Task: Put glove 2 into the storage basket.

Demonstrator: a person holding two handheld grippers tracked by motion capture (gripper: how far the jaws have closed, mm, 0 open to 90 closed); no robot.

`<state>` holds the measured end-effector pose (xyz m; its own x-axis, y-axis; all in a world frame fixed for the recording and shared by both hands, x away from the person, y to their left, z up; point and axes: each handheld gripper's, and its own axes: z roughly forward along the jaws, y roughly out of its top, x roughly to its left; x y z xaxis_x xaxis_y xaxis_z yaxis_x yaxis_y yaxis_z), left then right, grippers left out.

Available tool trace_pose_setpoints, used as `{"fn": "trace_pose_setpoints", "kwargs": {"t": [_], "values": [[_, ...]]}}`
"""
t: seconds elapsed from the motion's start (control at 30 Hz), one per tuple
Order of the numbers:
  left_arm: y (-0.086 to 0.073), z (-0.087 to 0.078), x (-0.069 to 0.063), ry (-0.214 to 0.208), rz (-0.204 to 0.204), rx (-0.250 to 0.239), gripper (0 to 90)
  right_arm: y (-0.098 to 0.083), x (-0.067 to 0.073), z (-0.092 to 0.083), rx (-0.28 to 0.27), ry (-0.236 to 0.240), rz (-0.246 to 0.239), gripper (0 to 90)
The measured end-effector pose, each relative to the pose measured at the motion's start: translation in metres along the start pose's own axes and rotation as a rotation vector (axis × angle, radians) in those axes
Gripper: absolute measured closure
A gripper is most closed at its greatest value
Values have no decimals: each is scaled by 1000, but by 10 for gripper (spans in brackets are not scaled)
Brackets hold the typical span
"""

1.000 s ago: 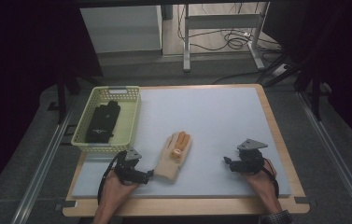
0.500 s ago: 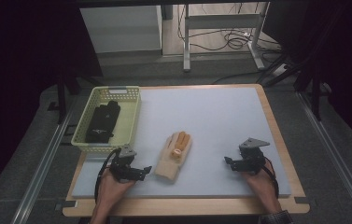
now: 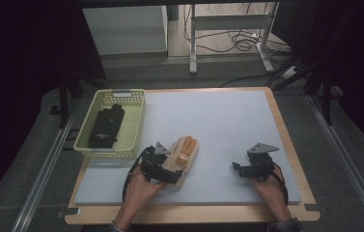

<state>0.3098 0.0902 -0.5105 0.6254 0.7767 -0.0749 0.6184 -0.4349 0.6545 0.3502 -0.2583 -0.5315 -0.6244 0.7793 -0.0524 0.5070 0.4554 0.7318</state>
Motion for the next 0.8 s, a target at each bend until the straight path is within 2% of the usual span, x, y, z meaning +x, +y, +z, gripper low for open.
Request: {"fn": "trace_pose_setpoints", "kwargs": {"t": [0.03,0.1,0.2,0.3,0.4,0.5,0.57,0.63,0.67,0.73,0.8], "values": [[0,4,-3,1,-3,6,0,0,0,0,0,0,0,208],[-2,12,-8,38,14,28,0,0,0,0,0,0,0,208],[-4,17,-12,31,8,55,0,0,0,0,0,0,0,208],[-6,20,-14,52,38,94,0,0,0,0,0,0,0,208],[-8,21,-8,48,45,120,0,0,0,0,0,0,0,209],[-9,16,0,83,73,142,4,0,0,0,0,0,0,208],[-10,11,12,126,91,160,5,0,0,0,0,0,0,209],[-9,7,22,107,86,158,5,0,0,0,0,0,0,208],[-8,5,25,83,78,152,4,0,0,0,0,1,1,208],[-1,2,29,8,50,120,1,0,0,0,0,1,1,208],[6,4,27,-6,53,116,0,0,0,0,0,1,1,208]]}}
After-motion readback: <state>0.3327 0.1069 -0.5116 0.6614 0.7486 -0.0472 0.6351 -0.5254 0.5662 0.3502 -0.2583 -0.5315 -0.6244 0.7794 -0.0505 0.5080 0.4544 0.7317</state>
